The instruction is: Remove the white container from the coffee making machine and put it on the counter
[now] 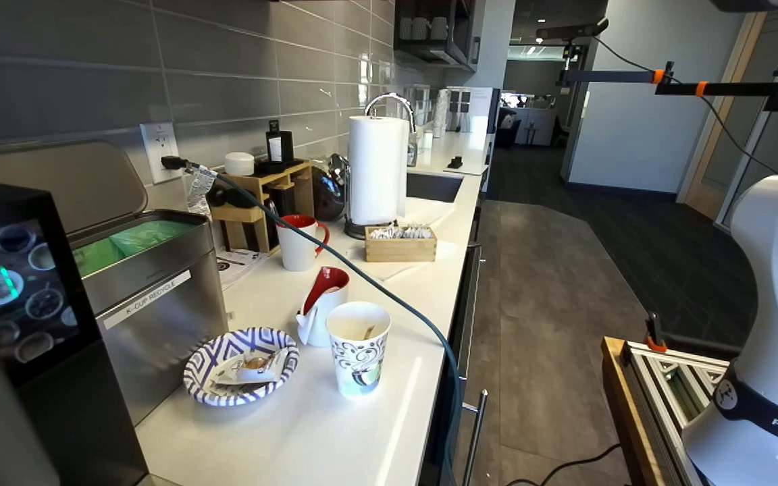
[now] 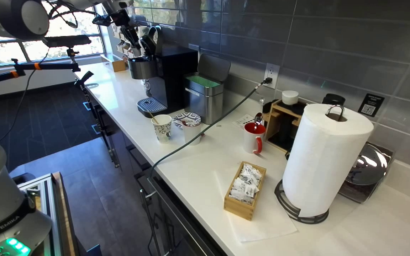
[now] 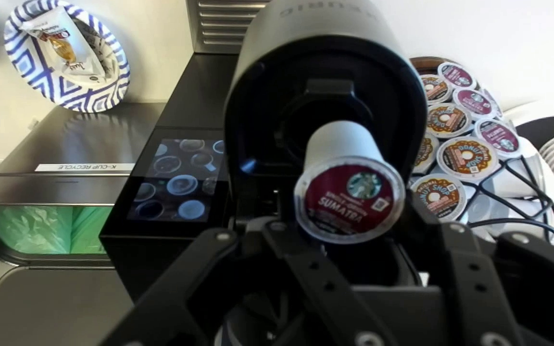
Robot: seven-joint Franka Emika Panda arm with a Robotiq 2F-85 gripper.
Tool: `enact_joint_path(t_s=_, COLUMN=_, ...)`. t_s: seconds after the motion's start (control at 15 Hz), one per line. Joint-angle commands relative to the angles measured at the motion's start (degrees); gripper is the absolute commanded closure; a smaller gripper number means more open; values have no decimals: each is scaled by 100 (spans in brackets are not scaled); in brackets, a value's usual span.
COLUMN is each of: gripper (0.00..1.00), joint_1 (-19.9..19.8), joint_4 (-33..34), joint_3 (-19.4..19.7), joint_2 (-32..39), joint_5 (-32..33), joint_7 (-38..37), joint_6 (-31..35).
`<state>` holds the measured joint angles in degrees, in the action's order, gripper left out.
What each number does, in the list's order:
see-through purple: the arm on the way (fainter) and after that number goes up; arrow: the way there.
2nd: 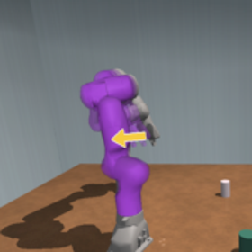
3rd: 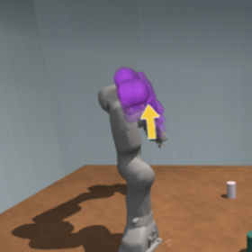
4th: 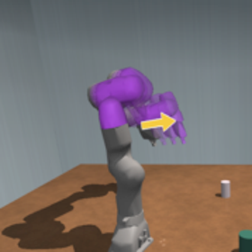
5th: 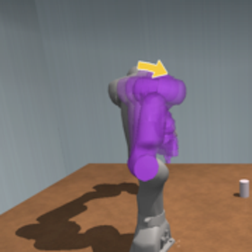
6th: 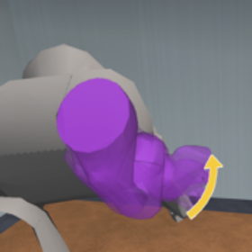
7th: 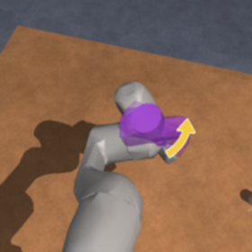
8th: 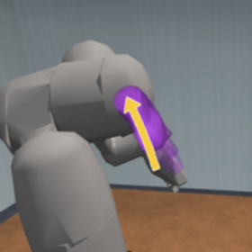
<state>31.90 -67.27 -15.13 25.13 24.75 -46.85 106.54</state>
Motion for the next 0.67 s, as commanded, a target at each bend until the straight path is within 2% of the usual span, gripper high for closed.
enact_joint_path(t_s=0.0, gripper=71, joint_1=-8, joint_4=15, joint_3=-76, joint_2=-285, joint_5=-145, joint_7=51, joint_6=-371)
enact_joint_path(t_s=0.33, gripper=71, joint_1=-186, joint_4=-341, joint_3=-89, joint_2=-912, joint_5=-508, joint_7=60, joint_6=-907)
enact_joint_path(t_s=0.6, gripper=71, joint_1=-704, joint_4=-1362, joint_3=5, joint_2=-1822, joint_5=-1244, joint_7=223, joint_6=-575)
